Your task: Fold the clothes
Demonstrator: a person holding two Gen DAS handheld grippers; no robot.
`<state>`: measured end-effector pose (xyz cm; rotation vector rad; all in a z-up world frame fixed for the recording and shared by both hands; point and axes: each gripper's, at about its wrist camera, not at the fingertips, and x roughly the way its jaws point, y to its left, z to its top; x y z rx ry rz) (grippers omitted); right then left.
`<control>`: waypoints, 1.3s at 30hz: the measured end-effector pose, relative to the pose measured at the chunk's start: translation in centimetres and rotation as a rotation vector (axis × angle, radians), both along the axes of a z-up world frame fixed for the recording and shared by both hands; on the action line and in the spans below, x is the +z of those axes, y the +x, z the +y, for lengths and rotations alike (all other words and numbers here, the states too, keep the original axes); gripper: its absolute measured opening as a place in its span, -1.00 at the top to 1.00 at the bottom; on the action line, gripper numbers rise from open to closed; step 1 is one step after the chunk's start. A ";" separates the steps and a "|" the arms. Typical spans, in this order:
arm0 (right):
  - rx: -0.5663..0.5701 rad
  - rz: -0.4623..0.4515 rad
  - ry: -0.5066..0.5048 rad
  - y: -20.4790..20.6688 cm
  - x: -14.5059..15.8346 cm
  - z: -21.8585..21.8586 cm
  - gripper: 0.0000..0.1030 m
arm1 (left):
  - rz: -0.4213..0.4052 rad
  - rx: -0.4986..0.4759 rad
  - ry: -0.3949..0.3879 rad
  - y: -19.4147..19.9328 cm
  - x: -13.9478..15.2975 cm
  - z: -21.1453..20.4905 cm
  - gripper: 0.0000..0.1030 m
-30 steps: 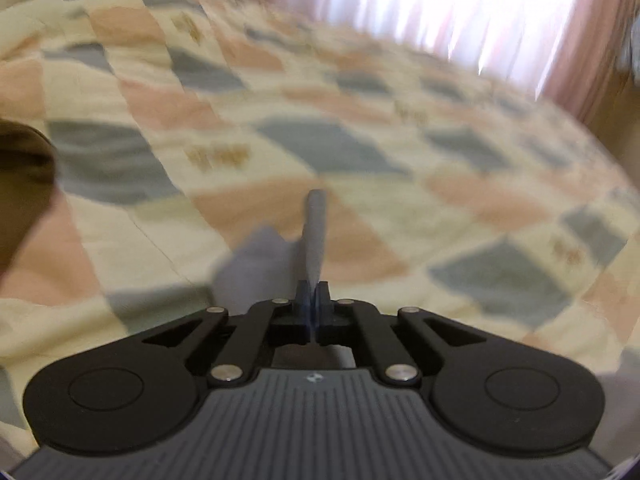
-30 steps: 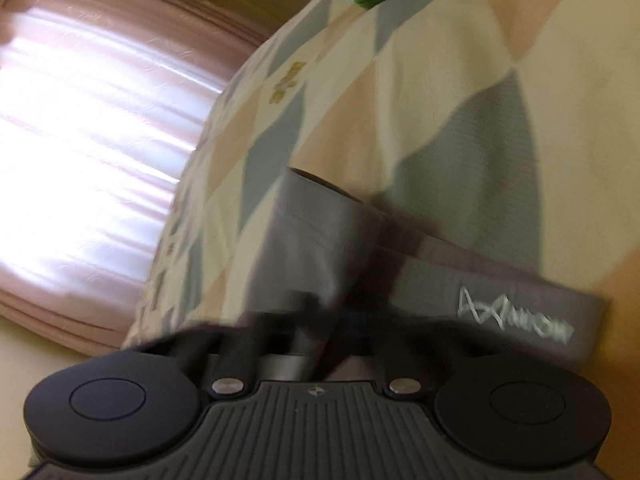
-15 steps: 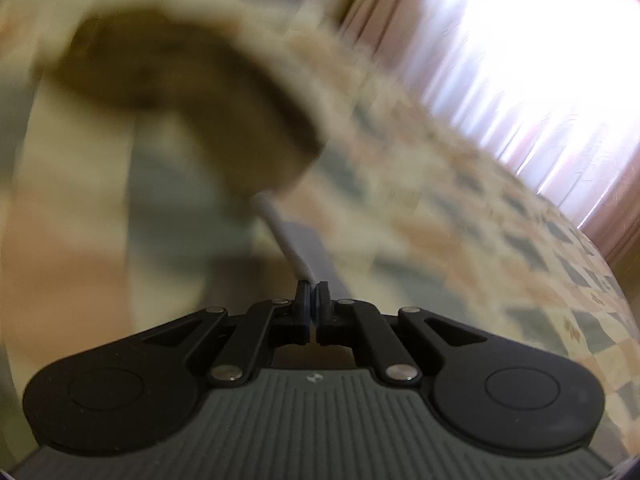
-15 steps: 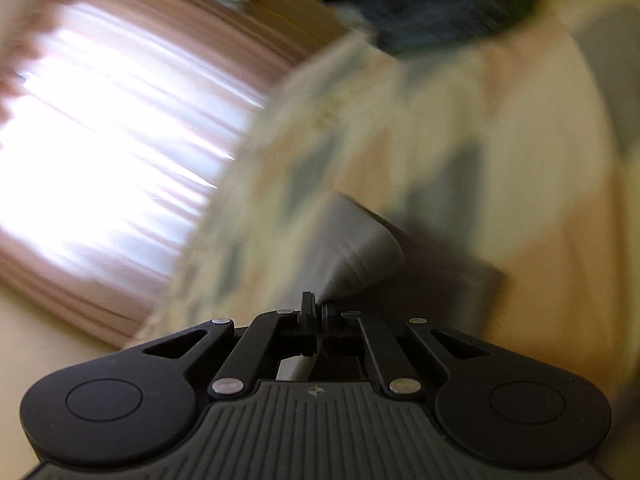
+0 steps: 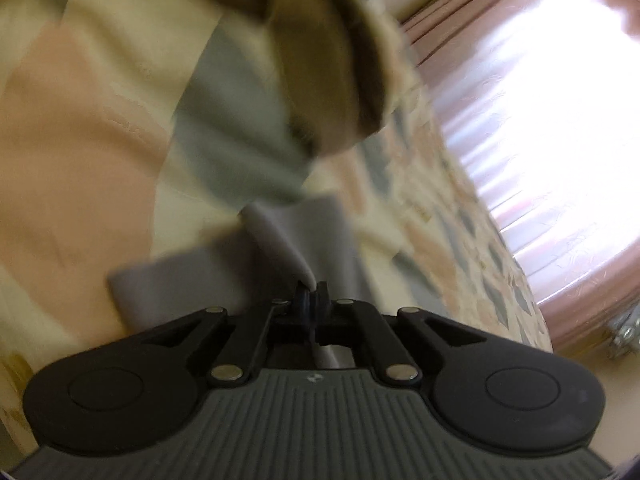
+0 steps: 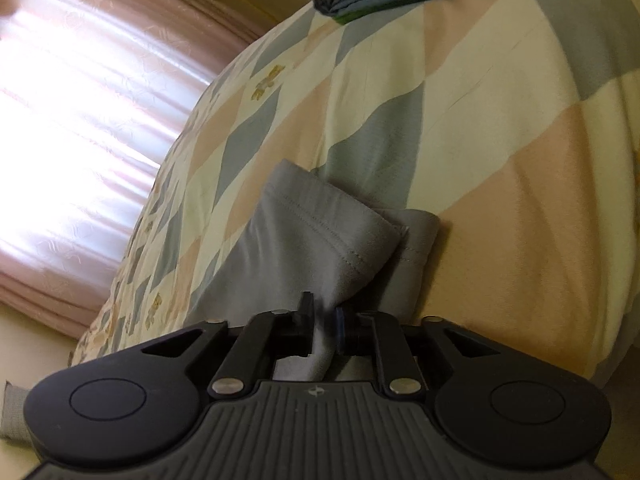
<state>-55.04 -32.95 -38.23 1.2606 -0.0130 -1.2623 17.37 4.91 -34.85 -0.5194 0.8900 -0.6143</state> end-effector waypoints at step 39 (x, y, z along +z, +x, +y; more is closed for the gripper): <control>0.020 0.033 -0.046 -2.1 -1.1 2.5 0.64 | -0.151 -0.005 0.176 -4.0 -1.2 3.8 0.89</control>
